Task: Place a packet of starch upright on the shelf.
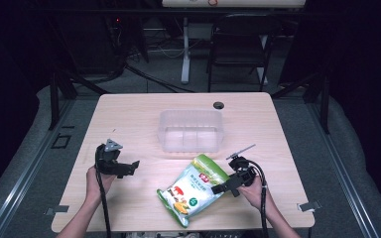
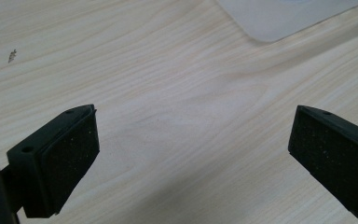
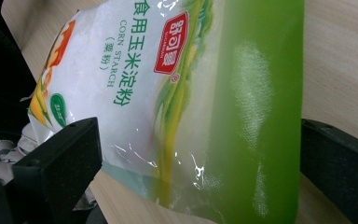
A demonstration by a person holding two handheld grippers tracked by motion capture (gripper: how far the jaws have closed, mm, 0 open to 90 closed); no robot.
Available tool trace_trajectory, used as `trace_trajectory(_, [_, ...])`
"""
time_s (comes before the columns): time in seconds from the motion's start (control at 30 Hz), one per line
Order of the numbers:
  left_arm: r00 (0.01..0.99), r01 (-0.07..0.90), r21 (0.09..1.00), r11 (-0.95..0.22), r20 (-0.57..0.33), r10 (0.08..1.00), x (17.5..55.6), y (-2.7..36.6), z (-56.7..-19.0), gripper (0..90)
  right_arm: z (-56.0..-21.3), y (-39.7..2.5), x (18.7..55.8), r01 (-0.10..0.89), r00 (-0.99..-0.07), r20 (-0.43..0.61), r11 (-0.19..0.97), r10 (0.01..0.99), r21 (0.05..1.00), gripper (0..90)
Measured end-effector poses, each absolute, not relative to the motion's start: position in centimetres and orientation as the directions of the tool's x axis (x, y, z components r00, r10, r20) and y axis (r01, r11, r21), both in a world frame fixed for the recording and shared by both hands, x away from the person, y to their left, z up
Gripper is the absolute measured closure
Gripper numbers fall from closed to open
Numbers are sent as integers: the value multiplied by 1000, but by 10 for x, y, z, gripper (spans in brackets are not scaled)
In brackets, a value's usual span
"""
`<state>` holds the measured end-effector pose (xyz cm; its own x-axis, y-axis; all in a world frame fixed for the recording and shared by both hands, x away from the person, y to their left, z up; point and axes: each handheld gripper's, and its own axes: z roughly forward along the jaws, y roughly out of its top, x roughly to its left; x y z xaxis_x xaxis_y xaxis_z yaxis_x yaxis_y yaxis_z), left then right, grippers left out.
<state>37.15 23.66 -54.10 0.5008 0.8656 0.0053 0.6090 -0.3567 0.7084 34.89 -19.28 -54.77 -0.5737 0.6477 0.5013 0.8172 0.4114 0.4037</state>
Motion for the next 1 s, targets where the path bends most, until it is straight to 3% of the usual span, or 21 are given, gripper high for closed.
trace_trajectory(0.1, [501,609,709,-356,5,866,371,237,-541,17,-547,-193,350,814,-579,501,422,644,399,61])
trace_trajectory(0.13, [503,610,707,-357,2,864,372,236,-541,18,-547,-193,349,823,-565,508,401,650,403,143])
trace_trajectory(0.2, [508,615,699,-364,2,861,372,237,-541,18,-547,-194,349,825,-562,509,398,652,401,154])
trace_trajectory(0.23, [506,614,702,-361,1,863,372,236,-541,18,-547,-194,349,830,-554,517,386,653,401,222])
trace_trajectory(0.33, [502,611,706,-358,4,865,372,236,-541,19,-545,-196,350,839,-538,523,358,661,410,314])
trace_trajectory(0.6, [502,610,706,-359,5,865,372,236,-541,20,-543,-198,349,841,-528,522,325,669,433,482])
trace_trajectory(1.0, [506,612,703,-362,3,862,372,236,-541,20,-540,-192,344,825,-543,502,319,673,466,631])
